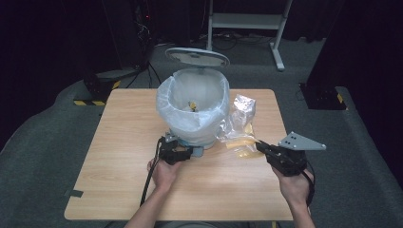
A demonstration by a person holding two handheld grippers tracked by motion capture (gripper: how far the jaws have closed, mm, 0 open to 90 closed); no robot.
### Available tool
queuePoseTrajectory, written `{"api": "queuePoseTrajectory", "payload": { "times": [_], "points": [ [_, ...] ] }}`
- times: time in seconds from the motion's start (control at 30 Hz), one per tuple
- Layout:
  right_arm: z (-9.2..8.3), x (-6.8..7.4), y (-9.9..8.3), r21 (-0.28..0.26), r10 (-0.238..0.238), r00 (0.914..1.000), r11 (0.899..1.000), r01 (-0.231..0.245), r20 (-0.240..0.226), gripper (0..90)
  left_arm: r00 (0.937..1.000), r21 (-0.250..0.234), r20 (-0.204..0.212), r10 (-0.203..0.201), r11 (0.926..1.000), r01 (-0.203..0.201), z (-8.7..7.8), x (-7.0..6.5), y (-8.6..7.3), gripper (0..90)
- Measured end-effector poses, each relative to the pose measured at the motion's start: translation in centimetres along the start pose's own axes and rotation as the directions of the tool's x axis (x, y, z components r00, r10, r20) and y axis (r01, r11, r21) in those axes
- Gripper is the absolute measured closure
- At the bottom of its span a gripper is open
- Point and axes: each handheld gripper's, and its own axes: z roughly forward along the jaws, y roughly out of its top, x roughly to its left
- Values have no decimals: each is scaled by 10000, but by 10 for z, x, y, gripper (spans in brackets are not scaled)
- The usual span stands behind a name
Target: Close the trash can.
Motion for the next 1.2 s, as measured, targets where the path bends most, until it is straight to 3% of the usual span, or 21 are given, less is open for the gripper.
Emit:
{"api": "queuePoseTrajectory", "payload": {
  "times": [0.37, 0.83, 1.2],
  "points": [
    [-3, 1, 25, -289, -215, 9998, 9993, 216, 41, 886, 10000, -1, 30, -25, 10000, 25, 0, 0, 0, 221],
    [9, 1, 57, -181, -733, 9973, 9971, 734, 49, 886, 10000, -3, 14, -9, 10000, 9, 0, 0, 0, 221],
    [21, 0, 73, -254, -659, 9977, 9975, 656, -137, 886, 10000, 0, 12, -2, 10000, 2, 0, 0, 0, 221]
  ]
}}
